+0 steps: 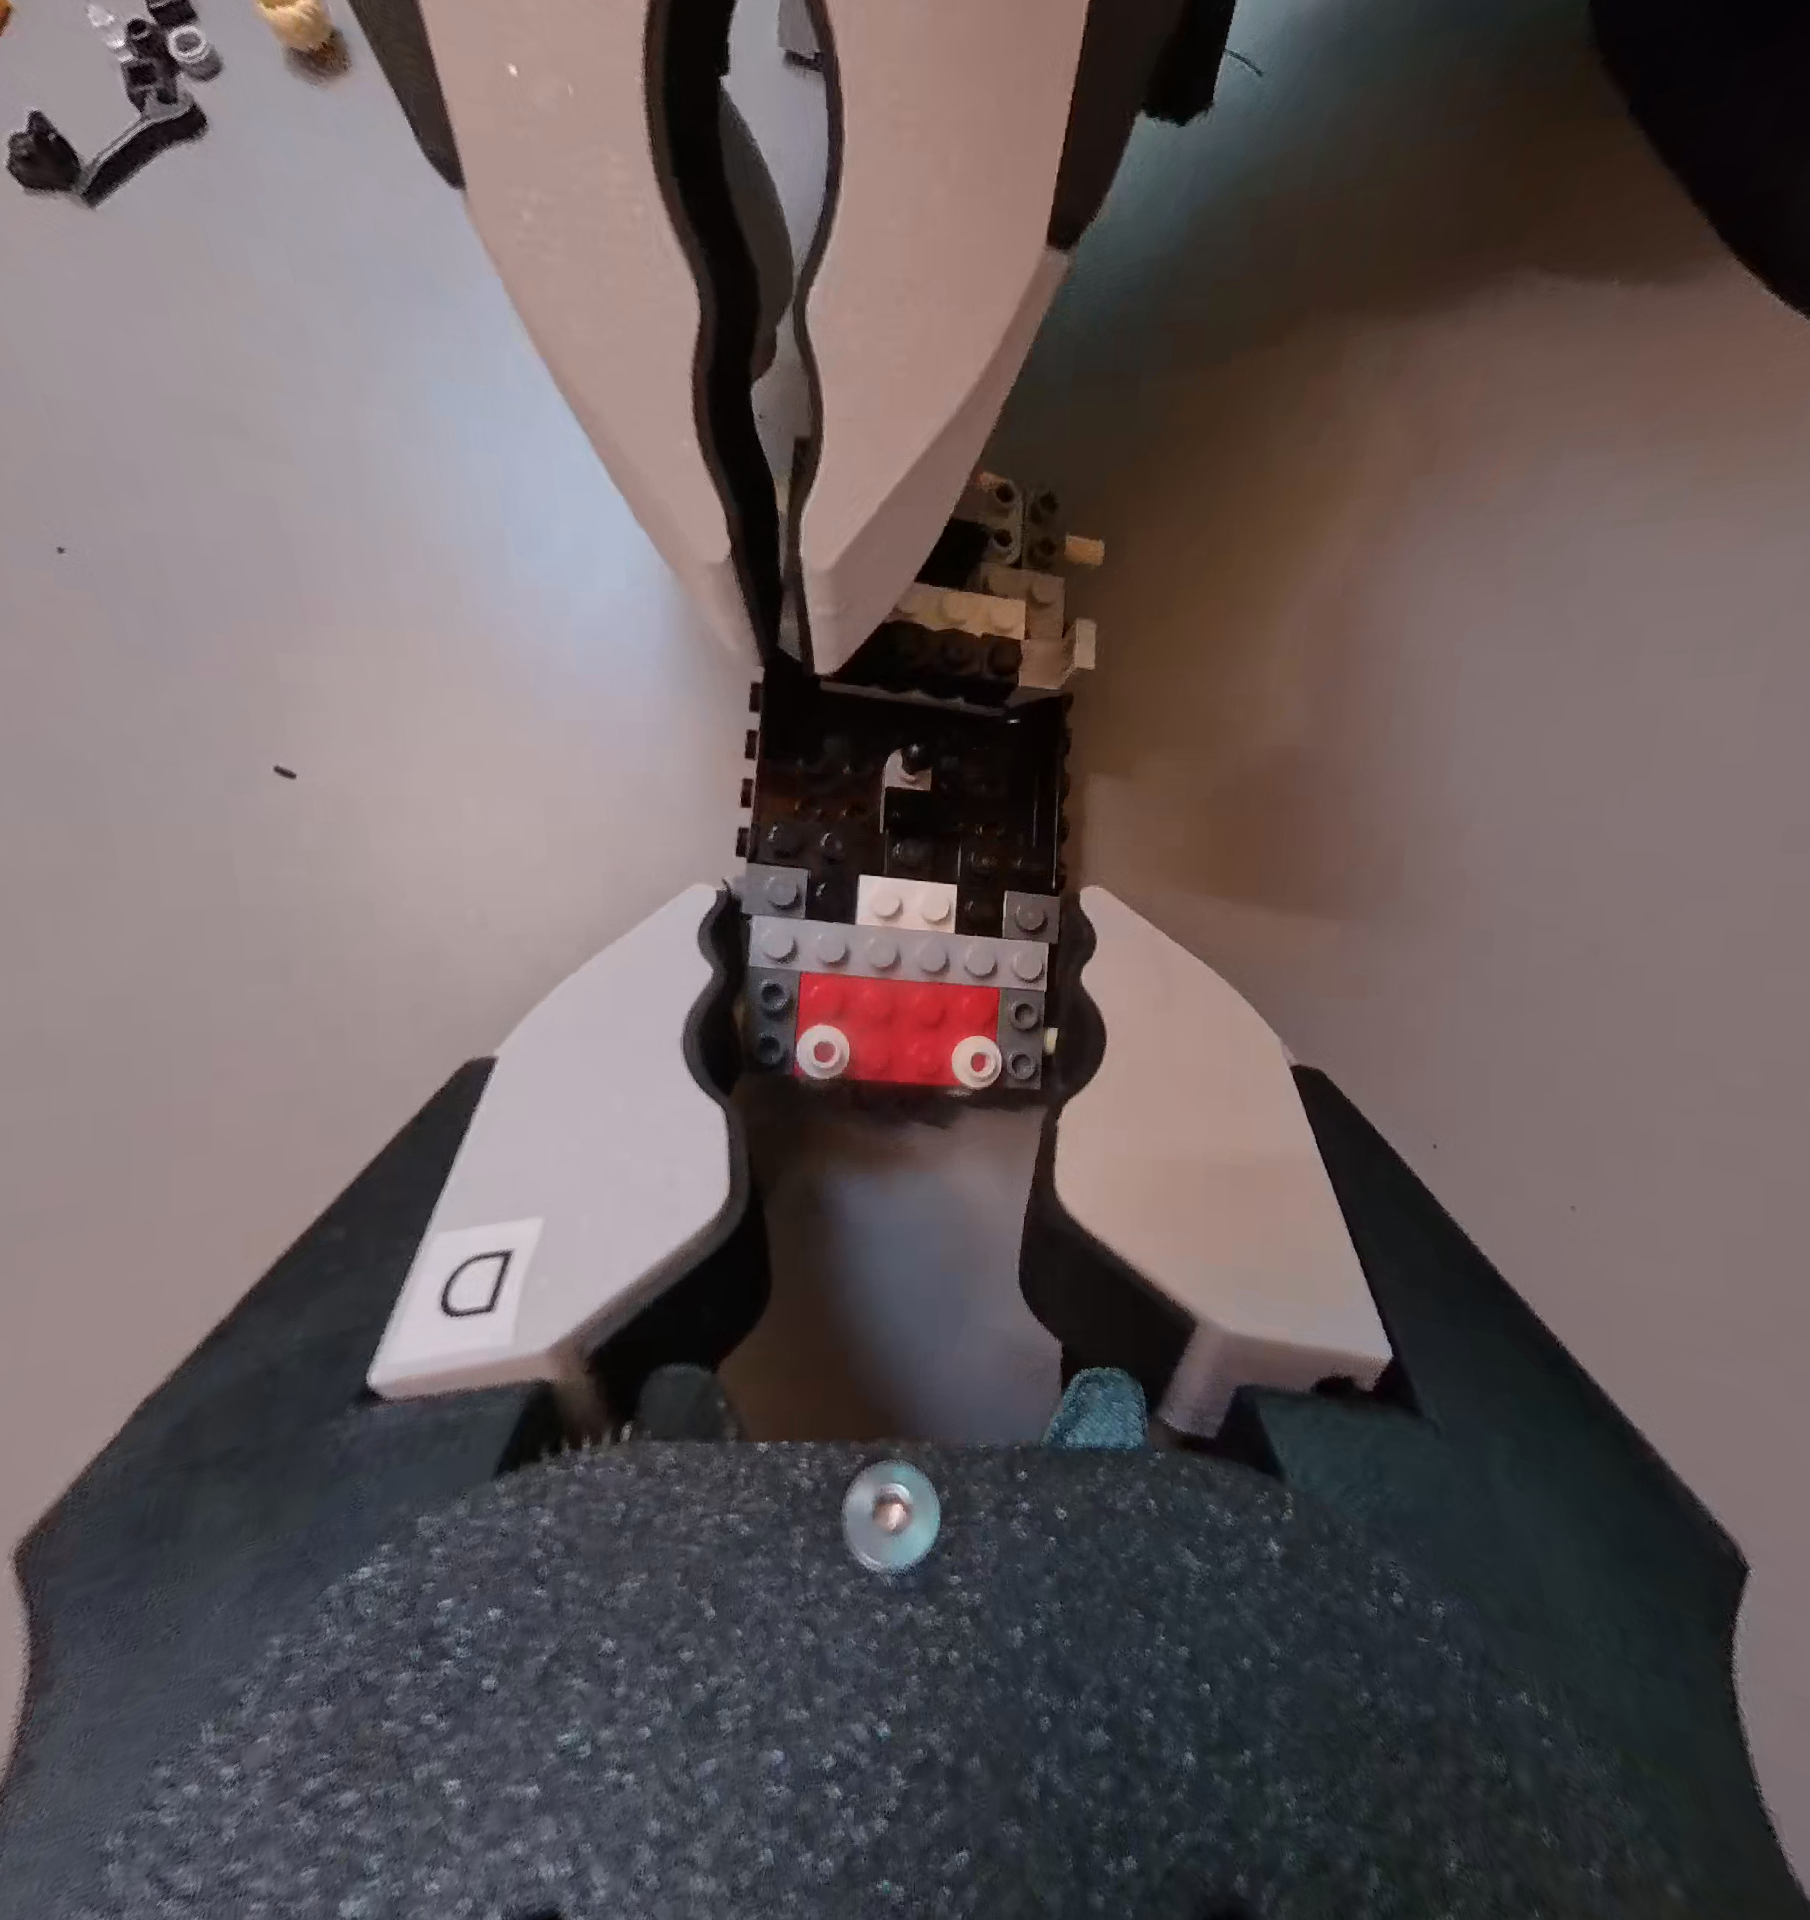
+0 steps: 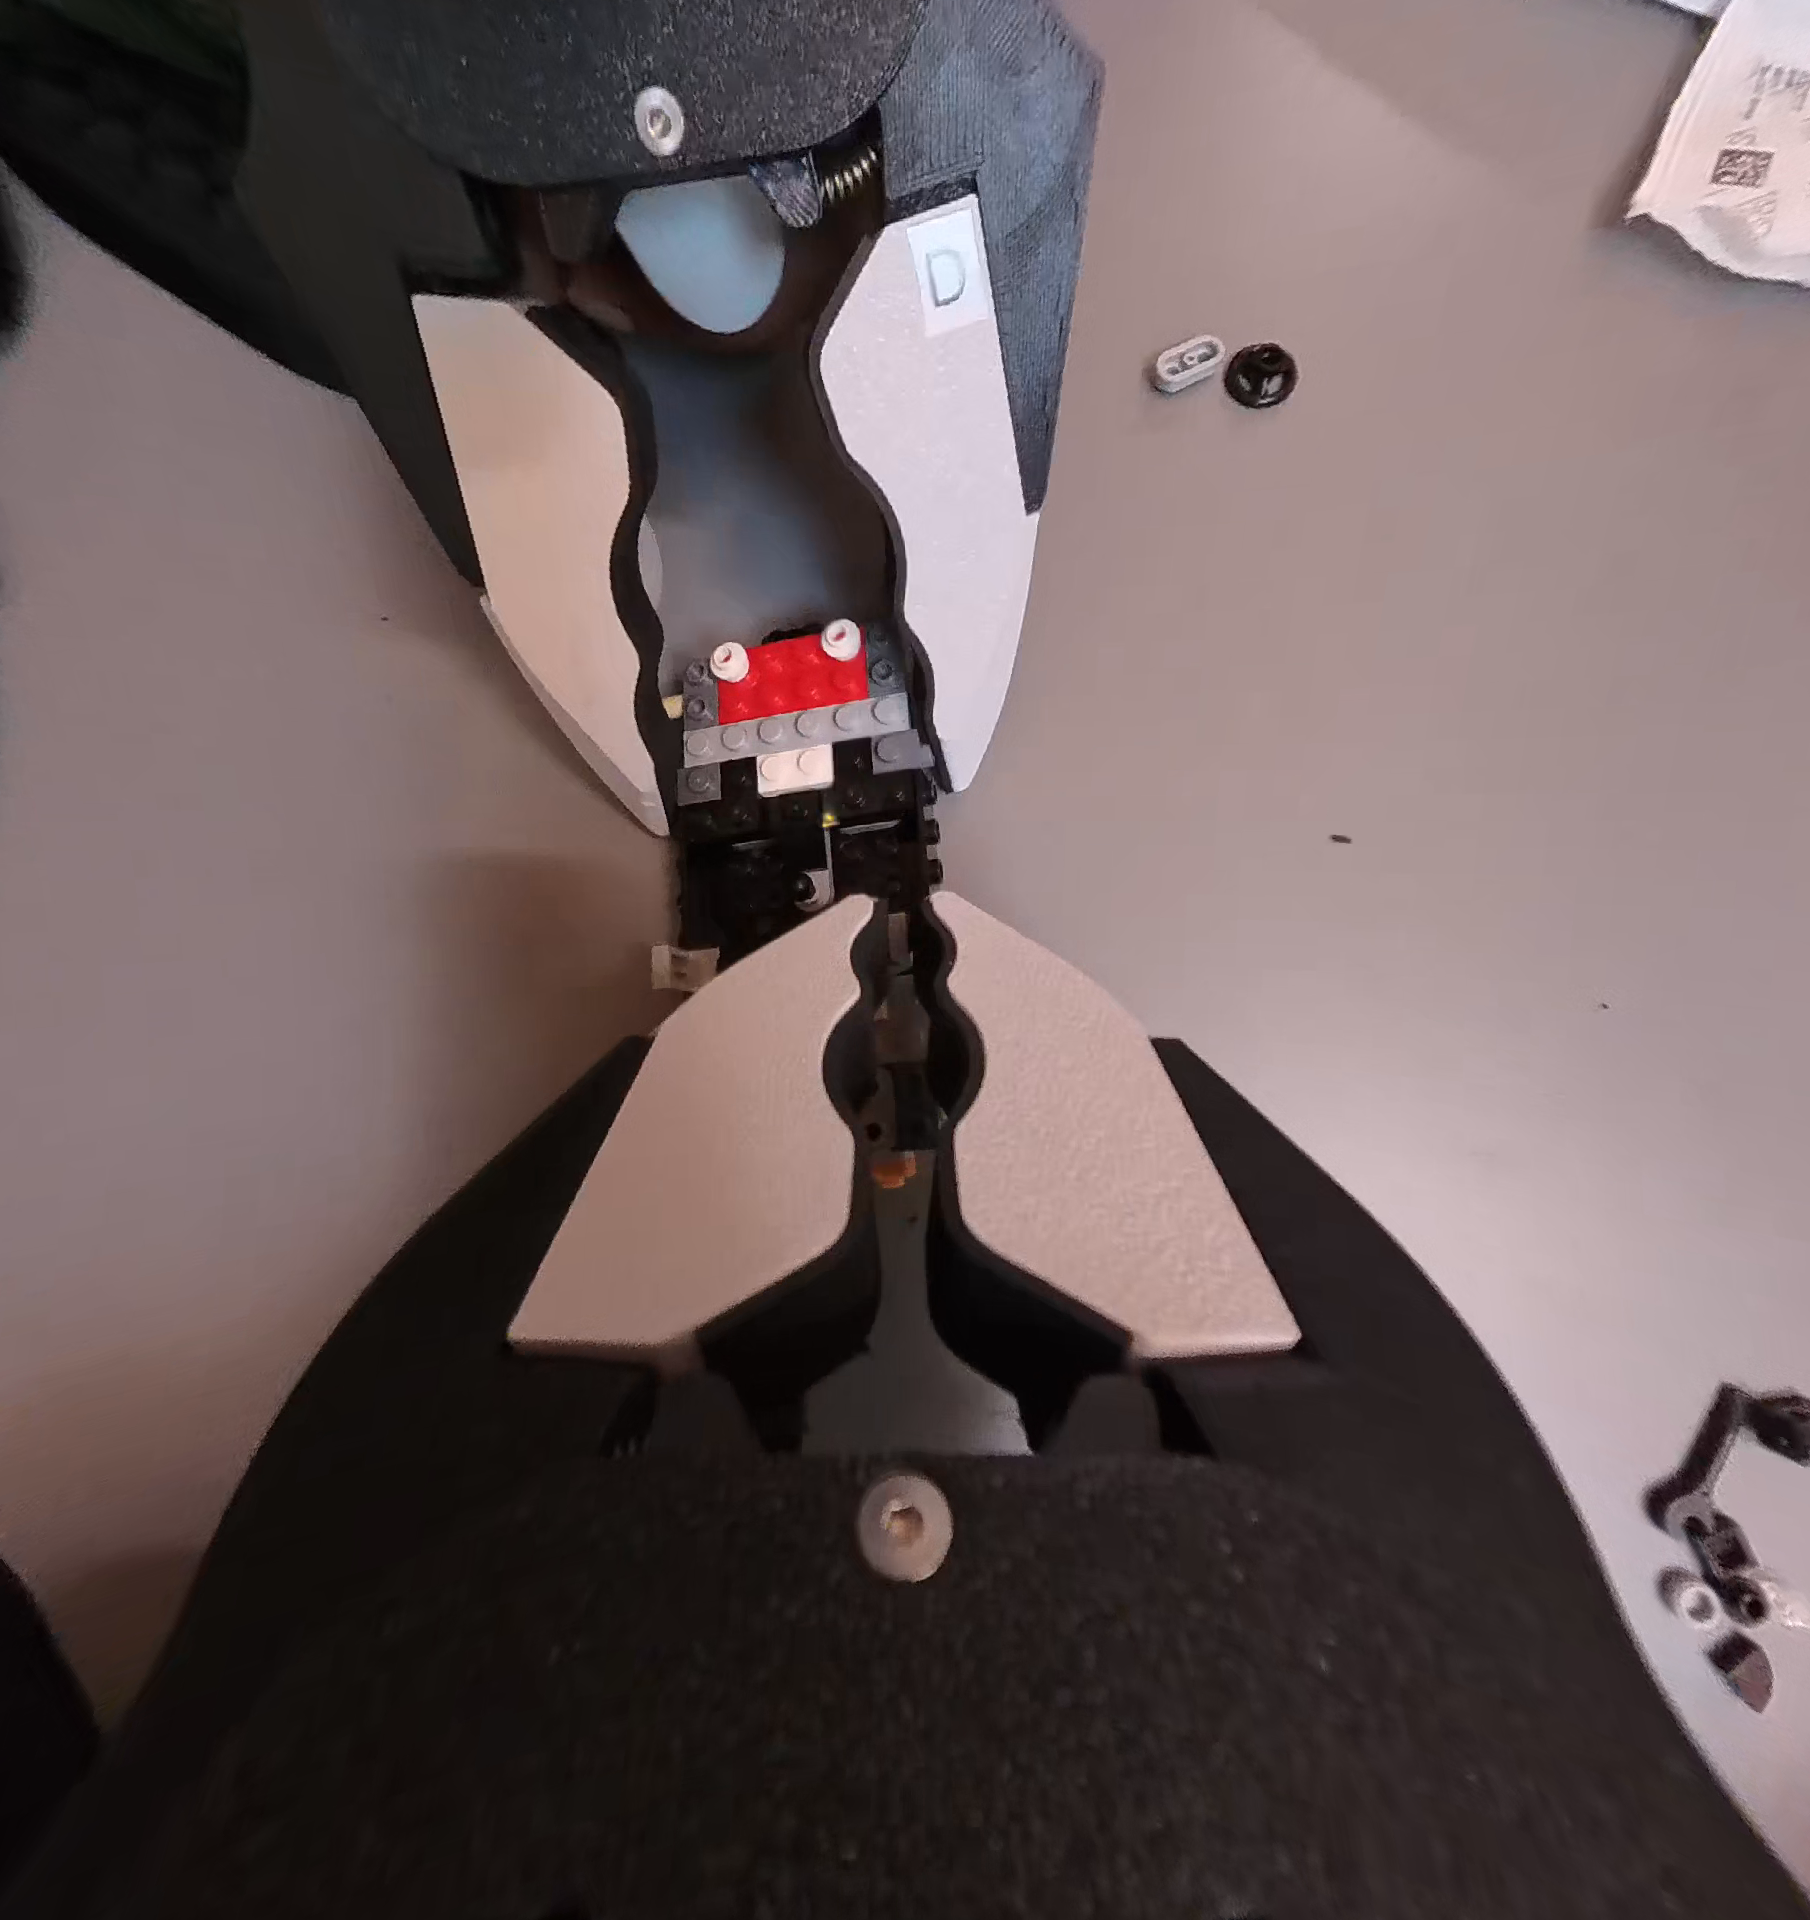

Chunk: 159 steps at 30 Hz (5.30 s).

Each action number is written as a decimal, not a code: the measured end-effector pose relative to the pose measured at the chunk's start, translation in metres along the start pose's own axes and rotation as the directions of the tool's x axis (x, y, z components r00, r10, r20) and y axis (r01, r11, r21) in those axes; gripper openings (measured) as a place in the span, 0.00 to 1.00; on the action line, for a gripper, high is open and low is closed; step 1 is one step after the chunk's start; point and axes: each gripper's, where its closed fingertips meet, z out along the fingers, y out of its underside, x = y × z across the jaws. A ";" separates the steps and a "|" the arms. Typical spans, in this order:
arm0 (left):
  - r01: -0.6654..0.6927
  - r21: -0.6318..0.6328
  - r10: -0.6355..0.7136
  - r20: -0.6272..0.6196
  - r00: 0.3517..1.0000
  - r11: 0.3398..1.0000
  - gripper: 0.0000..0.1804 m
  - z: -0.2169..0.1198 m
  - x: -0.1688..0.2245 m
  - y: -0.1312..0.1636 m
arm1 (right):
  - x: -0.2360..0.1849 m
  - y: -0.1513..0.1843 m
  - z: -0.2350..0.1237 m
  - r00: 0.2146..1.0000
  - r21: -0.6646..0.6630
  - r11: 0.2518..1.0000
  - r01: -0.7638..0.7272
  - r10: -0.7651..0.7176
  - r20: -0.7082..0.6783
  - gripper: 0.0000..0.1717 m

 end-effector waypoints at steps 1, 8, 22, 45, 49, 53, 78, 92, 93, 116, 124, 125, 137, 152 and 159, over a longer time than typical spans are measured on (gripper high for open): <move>0.005 -0.004 -0.005 0.000 1.000 1.000 0.32 0.000 0.000 0.000 | 0.000 0.000 0.000 1.000 -0.002 1.000 0.004 -0.004 -0.005 0.02; 0.016 0.002 -0.016 0.006 1.000 1.000 0.32 0.000 -0.001 -0.001 | 0.002 0.000 -0.001 1.000 0.041 0.999 -0.002 0.003 -0.022 0.02; -0.004 0.034 0.005 -0.014 1.000 0.999 0.33 0.004 0.002 -0.005 | -0.001 -0.003 0.009 0.996 0.088 0.996 0.027 -0.019 -0.084 0.02; 0.043 0.003 -0.043 -0.006 0.999 0.999 0.33 0.004 0.003 -0.005 | -0.006 -0.021 -0.006 0.998 0.284 0.958 0.034 -0.020 -0.052 0.02; 0.055 0.013 -0.055 -0.016 0.998 0.998 0.33 0.004 0.003 -0.005 | -0.004 -0.025 -0.017 0.993 0.253 0.965 0.074 -0.047 -0.110 0.02; 0.061 0.014 -0.061 -0.004 0.998 0.998 0.33 0.004 0.004 -0.006 | -0.004 -0.024 -0.025 0.995 0.308 0.951 0.026 0.004 -0.096 0.02; 0.100 0.028 -0.102 0.062 0.993 0.995 0.33 0.006 -0.005 -0.008 | -0.056 0.011 -0.011 0.996 0.086 0.996 0.013 -0.006 -0.088 0.16; 0.099 0.000 -0.098 0.089 0.991 0.995 0.33 0.004 -0.009 -0.005 | -0.025 0.004 0.005 0.965 0.015 0.999 0.037 -0.032 -0.260 0.02; 0.095 -0.003 -0.094 0.089 0.992 0.995 0.33 0.004 -0.010 -0.004 | -0.025 0.003 0.004 0.972 0.053 0.999 -0.007 0.019 -0.236 0.02; 0.104 -0.029 -0.101 0.094 0.990 0.994 0.34 0.001 -0.011 -0.001 | 0.013 -0.024 -0.046 0.915 0.402 0.911 -0.087 0.233 -0.329 0.02; 0.111 -0.019 -0.109 0.091 0.990 0.994 0.33 0.001 -0.011 -0.001 | -0.008 -0.026 -0.050 0.950 0.390 0.920 -0.047 0.162 -0.267 0.02; 0.110 -0.016 -0.108 0.091 0.990 0.994 0.33 0.001 -0.011 -0.002 | -0.015 -0.026 -0.050 0.962 0.387 0.921 -0.047 0.146 -0.231 0.01; 0.078 0.156 -0.094 0.096 0.991 0.985 0.37 -0.018 -0.020 -0.023 | -0.054 -0.013 -0.039 0.992 0.344 0.939 -0.004 0.047 -0.116 0.02; -0.303 0.497 0.271 0.138 0.953 0.813 0.13 -0.055 0.042 -0.089 | -0.075 -0.068 -0.079 0.932 0.727 0.593 -0.346 0.124 0.342 0.02; -0.326 0.549 0.302 0.137 0.943 0.770 0.08 -0.065 0.054 -0.098 | -0.077 -0.067 -0.082 0.885 0.706 0.559 -0.435 0.120 0.451 0.02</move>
